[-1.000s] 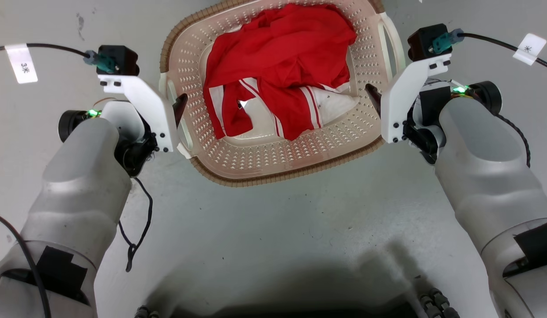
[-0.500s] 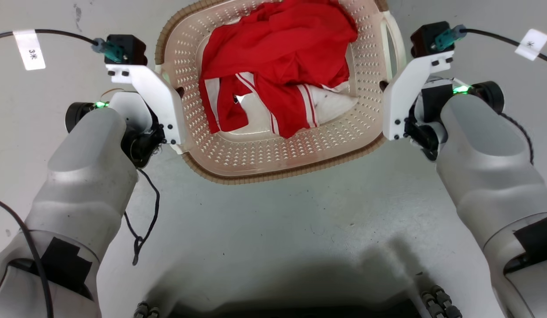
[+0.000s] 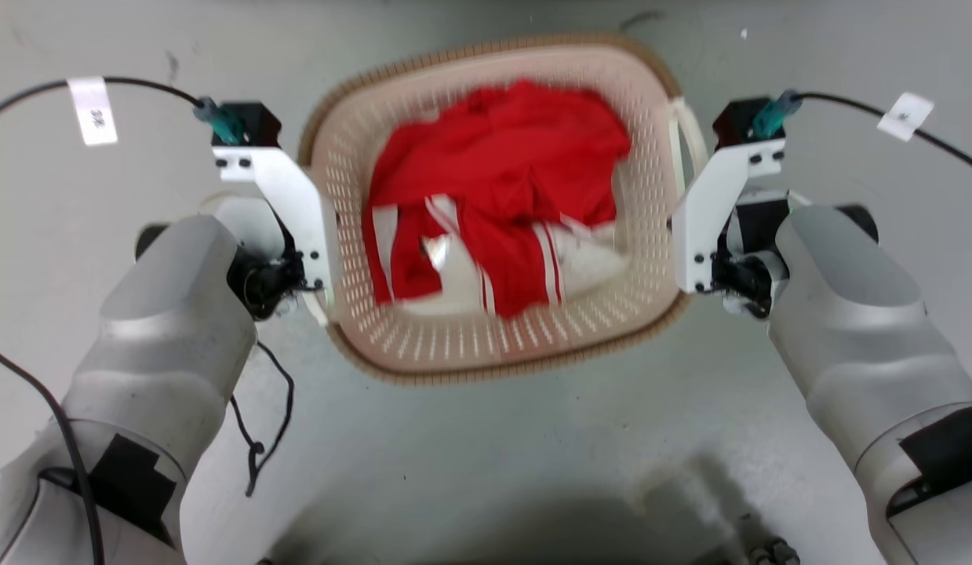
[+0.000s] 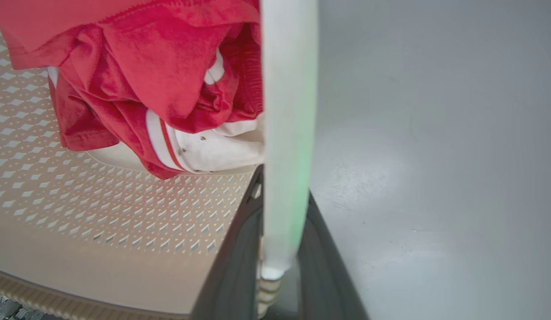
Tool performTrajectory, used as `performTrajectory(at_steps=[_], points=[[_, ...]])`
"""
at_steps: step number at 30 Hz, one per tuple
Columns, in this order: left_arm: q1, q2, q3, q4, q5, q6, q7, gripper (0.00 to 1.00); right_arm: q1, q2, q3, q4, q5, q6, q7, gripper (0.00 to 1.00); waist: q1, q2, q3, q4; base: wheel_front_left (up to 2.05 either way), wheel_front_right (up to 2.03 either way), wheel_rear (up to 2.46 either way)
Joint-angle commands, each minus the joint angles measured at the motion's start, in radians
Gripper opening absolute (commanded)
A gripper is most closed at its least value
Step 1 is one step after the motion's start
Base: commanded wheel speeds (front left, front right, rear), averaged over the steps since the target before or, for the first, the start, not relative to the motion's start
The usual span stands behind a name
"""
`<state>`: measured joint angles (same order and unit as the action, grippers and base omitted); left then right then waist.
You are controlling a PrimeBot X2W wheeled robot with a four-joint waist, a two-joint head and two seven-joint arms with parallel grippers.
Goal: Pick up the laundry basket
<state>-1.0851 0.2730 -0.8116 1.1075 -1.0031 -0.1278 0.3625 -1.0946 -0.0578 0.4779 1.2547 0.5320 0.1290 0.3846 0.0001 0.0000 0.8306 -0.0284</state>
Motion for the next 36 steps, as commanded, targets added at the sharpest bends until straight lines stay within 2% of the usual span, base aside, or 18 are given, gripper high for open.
performTrajectory(at_steps=[1, 11, 24, 36], points=[[0.013, -0.025, -0.003, -0.007, -0.030, -0.005, 0.031, 0.00, -0.001, 0.015, 0.015, -0.017, 0.024, 0.003, 0.030, 0.00, -0.0001, 0.0000, -0.038, 0.004, 0.00, 0.00, 0.00], [0.054, -0.025, -0.043, 0.015, -0.086, -0.005, 0.107, 0.00, 0.034, 0.016, 0.079, -0.014, 0.115, 0.003, 0.174, 0.00, -0.0001, 0.0000, -0.185, -0.005, 0.00, 0.00, 0.00], [0.109, -0.034, -0.091, 0.026, -0.162, -0.006, 0.278, 0.00, 0.089, 0.018, 0.116, 0.018, 0.220, 0.004, 0.368, 0.00, -0.0001, 0.0000, -0.421, -0.005, 0.00, 0.00, 0.00], [0.166, -0.037, -0.121, 0.053, -0.191, -0.007, 0.296, 0.00, 0.166, 0.016, 0.148, 0.028, 0.293, 0.004, 0.462, 0.00, -0.0001, 0.0000, -0.610, -0.017, 0.00, 0.00, 0.00]])
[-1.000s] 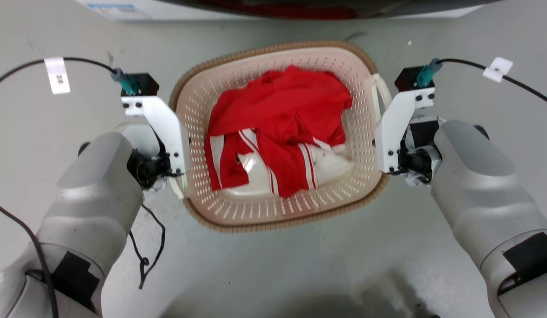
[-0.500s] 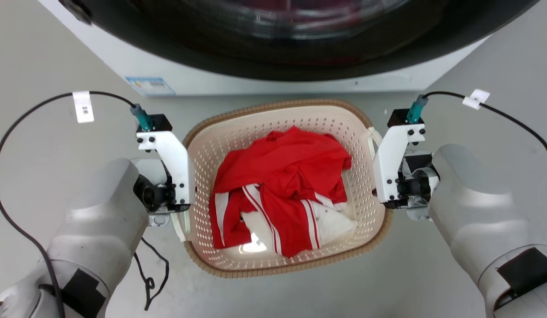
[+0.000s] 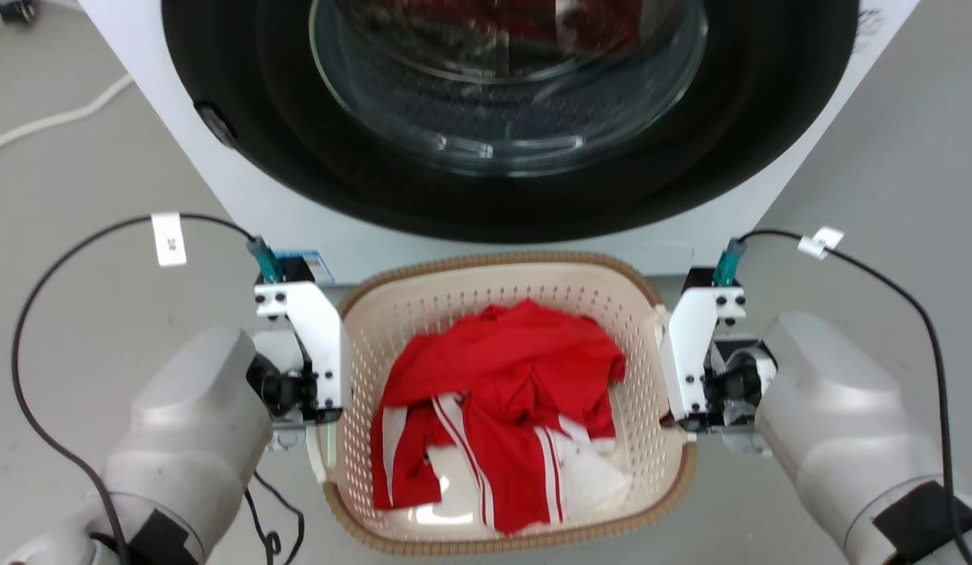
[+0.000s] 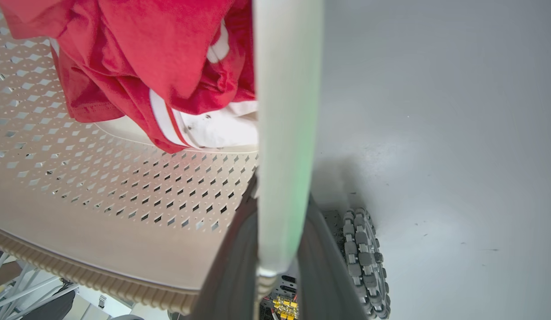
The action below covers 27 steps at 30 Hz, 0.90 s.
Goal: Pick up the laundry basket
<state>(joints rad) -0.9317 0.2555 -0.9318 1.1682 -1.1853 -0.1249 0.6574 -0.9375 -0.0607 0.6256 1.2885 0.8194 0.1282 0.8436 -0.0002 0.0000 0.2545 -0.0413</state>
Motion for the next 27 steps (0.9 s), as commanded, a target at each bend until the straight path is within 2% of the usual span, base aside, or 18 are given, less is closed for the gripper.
performTrajectory(at_steps=[1, 16, 27], points=[[0.020, -0.021, -0.003, -0.004, -0.012, -0.010, 0.004, 0.00, 0.019, 0.019, 0.003, -0.006, 0.010, 0.005, 0.008, 0.00, 0.0002, 0.0000, -0.050, -0.005, 0.00, 0.00, 0.00], [0.121, -0.064, -0.041, 0.025, -0.039, -0.010, 0.037, 0.00, 0.138, 0.022, 0.021, -0.005, 0.044, 0.005, 0.065, 0.00, 0.0002, 0.0000, -0.236, -0.015, 0.00, 0.00, 0.00], [0.149, -0.095, -0.044, 0.046, -0.068, -0.011, 0.068, 0.00, 0.160, 0.023, 0.008, -0.006, 0.031, 0.005, 0.077, 0.00, 0.0002, 0.0000, -0.288, -0.005, 0.00, 0.00, 0.00]])
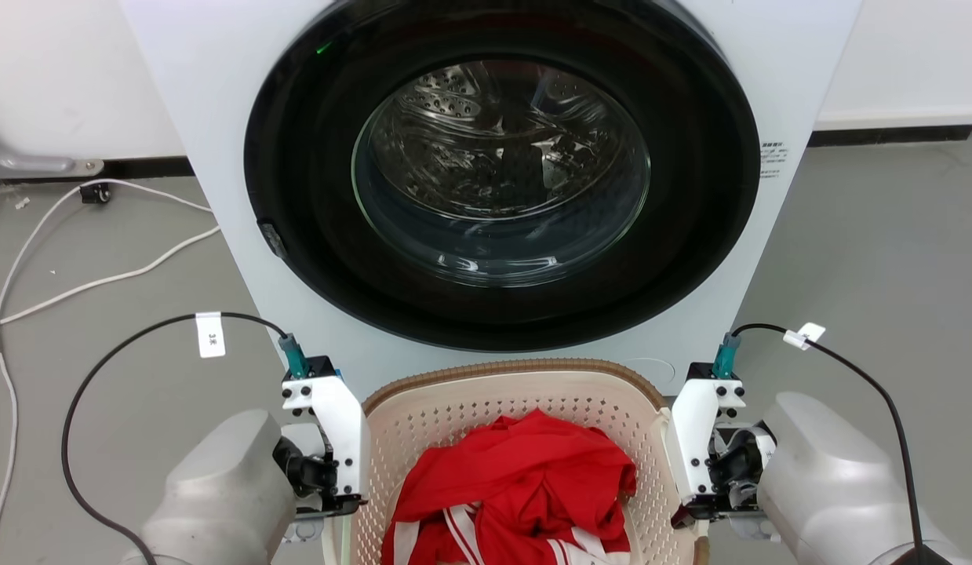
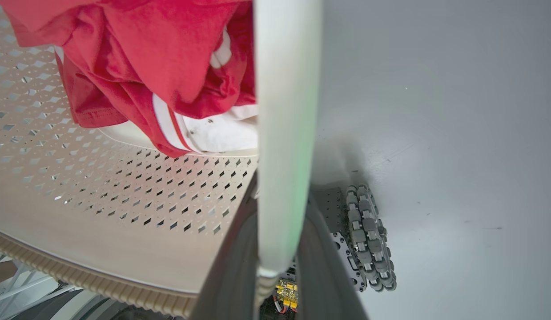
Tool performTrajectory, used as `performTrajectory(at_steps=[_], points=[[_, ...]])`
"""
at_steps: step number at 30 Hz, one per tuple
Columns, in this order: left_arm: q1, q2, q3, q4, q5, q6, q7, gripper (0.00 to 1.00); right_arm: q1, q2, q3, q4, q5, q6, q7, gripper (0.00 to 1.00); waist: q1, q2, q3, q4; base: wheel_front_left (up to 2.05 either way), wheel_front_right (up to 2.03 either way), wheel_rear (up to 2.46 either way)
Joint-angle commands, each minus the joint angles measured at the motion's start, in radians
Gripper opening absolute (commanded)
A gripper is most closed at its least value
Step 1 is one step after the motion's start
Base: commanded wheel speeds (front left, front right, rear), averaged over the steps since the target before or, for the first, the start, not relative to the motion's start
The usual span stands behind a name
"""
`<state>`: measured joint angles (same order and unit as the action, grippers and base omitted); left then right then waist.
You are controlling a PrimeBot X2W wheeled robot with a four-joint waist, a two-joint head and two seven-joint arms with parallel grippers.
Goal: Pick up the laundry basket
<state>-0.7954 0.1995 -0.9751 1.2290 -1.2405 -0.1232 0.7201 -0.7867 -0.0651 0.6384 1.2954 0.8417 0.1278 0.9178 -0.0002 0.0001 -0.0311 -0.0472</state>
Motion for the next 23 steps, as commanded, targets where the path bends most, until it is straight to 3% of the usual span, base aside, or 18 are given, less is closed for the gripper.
performTrajectory(at_steps=[1, 23], points=[[0.014, -0.040, -0.001, -0.013, -0.014, -0.013, 0.007, 0.00, 0.011, 0.028, -0.007, -0.013, 0.009, 0.005, 0.002, 0.00, 0.0002, -0.0001, -0.006, 0.001, 0.00, 0.00, 0.00], [0.009, -0.049, -0.009, 0.003, -0.031, -0.013, 0.014, 0.00, 0.016, 0.029, -0.031, -0.013, -0.012, 0.005, -0.011, 0.00, 0.0002, -0.0001, -0.014, 0.013, 0.00, 0.00, 0.00]])
